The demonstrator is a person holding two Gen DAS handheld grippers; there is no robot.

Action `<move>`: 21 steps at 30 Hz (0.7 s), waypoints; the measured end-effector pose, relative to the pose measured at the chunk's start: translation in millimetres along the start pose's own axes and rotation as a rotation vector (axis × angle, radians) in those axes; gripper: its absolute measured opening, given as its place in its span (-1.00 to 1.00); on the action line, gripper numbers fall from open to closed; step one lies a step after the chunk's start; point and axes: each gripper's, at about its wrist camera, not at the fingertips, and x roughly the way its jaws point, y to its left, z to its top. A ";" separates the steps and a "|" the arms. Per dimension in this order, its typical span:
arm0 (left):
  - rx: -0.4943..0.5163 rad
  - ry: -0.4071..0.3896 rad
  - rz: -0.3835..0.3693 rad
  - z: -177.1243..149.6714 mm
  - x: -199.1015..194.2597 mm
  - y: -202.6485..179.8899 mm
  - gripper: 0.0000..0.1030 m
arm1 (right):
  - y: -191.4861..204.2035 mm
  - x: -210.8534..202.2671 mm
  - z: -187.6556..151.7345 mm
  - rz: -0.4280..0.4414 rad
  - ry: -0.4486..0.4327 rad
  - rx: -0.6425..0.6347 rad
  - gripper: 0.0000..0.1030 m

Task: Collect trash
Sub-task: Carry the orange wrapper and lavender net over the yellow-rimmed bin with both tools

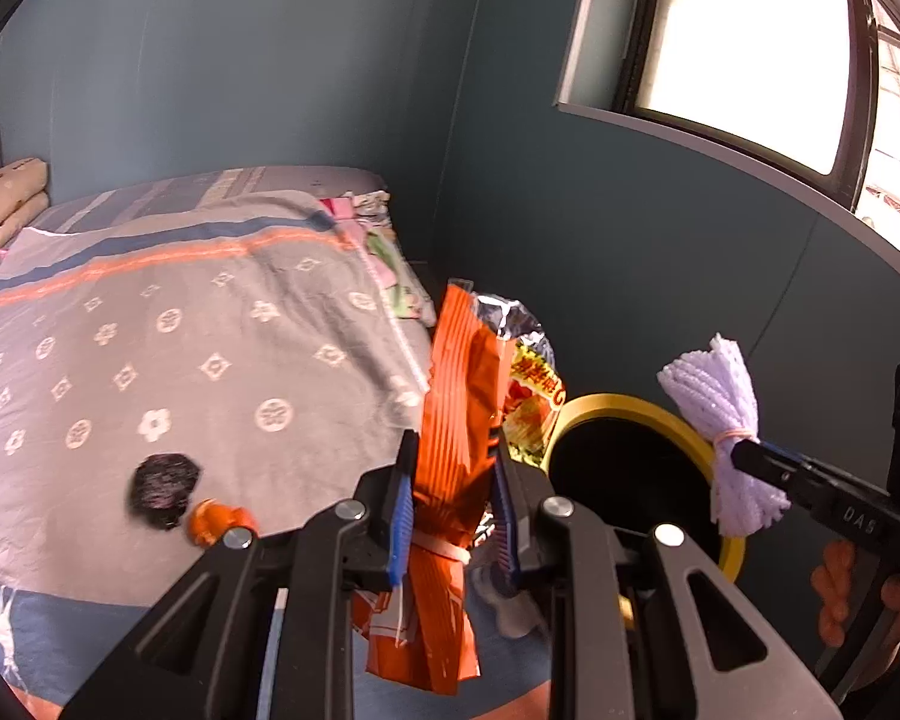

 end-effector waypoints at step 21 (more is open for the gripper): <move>0.001 0.094 -0.092 -1.0 88.0 -61.4 -0.59 | -67.8 25.6 1.6 -0.060 0.030 0.112 -0.46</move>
